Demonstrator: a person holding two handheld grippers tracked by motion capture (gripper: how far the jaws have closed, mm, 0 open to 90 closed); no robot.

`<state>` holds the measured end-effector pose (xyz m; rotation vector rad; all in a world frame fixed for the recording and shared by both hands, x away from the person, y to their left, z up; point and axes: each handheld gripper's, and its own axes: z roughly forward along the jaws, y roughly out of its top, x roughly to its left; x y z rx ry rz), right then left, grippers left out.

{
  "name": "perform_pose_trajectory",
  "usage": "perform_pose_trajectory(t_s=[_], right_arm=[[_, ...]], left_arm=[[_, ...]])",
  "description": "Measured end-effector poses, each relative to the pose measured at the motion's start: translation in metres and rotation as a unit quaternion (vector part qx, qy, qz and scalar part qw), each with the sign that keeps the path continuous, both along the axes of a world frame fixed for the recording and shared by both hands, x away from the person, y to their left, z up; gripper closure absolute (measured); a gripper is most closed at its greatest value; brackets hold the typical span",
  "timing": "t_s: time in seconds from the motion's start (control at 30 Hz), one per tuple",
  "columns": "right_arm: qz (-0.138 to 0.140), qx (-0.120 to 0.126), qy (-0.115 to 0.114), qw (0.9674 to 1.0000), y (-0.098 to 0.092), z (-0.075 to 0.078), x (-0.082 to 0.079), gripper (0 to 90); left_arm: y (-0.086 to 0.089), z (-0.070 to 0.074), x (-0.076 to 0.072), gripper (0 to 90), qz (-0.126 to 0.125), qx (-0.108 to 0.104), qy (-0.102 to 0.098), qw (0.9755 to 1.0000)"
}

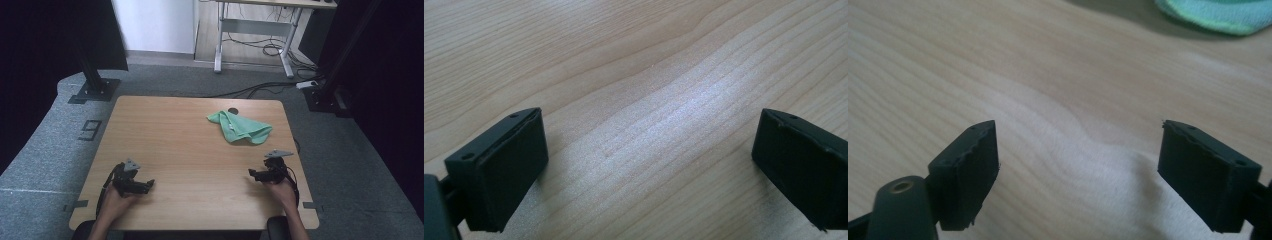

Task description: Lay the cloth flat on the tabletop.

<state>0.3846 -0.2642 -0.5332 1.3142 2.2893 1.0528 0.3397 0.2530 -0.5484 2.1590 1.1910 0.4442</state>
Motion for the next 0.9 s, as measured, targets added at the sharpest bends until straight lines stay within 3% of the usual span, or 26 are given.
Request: perform_pose_trajectory(t_s=[0.4, 0.9], right_arm=[[-0.008, 0.007, -0.013, 0.9999, 0.002, 0.010, 0.025, 31.4], [-0.016, -0.001, -0.024, 0.9996, 0.006, 0.024, 0.059, 33.3]], left_arm=[[0.000, 0.000, 0.000, 1.1, 0.000, 0.000, 0.000, 1.0000], [0.000, 0.000, 0.000, 1.2, 0.001, 0.000, 0.000, 1.0000]])
